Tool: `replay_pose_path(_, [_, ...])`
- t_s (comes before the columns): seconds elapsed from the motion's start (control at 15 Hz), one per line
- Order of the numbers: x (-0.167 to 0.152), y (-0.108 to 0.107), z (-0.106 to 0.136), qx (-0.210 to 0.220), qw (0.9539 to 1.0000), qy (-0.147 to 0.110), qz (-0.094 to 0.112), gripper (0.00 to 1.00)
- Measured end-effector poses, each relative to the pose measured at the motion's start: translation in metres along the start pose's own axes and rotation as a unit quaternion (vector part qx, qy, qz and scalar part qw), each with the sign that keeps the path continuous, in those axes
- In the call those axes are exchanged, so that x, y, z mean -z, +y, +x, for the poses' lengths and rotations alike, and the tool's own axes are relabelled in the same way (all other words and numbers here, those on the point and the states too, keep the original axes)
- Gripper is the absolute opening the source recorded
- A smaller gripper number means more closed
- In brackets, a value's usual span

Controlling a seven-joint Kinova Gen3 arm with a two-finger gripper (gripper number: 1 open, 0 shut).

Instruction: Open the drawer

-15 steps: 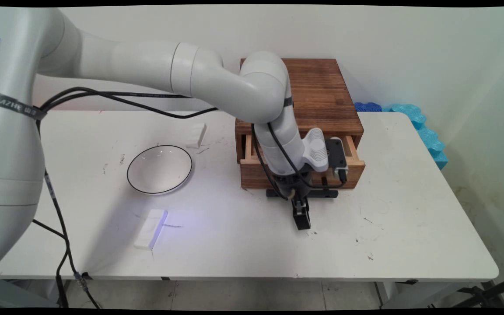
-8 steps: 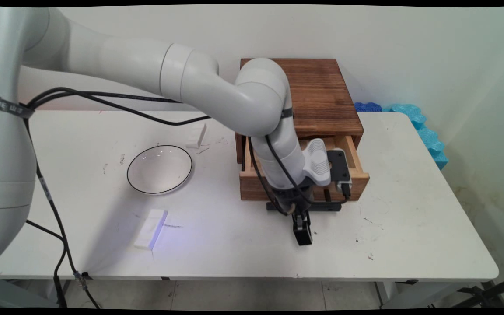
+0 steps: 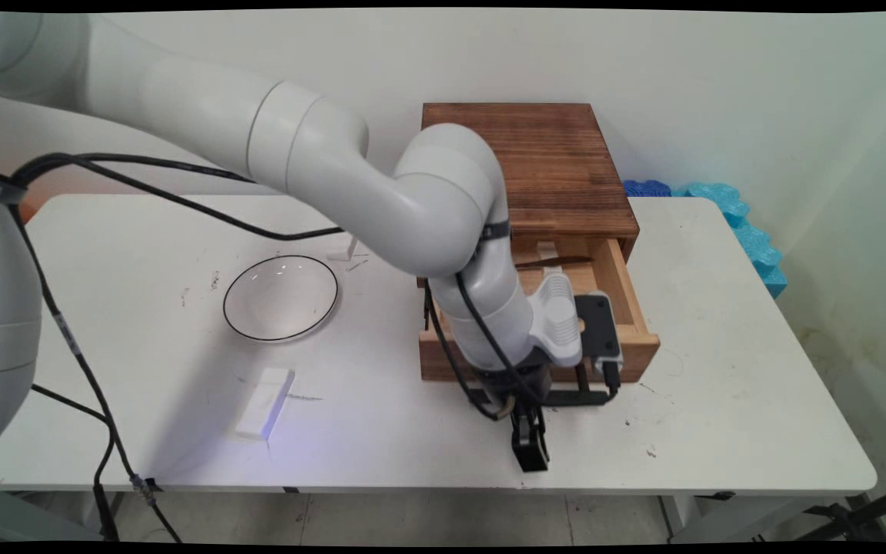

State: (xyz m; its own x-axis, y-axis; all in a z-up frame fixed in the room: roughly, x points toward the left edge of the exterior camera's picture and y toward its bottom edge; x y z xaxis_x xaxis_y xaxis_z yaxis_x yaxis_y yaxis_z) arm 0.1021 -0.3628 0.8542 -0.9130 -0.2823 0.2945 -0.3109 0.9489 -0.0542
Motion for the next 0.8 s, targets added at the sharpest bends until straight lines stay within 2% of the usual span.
replay_pose_path(0.47, [0.004, 0.037, -0.003, -0.002, 1.0000, 0.002, -0.007, 1.00])
replay_pose_path(0.8, [0.007, 0.054, -0.005, -0.003, 0.9999, 0.002, -0.012, 1.00])
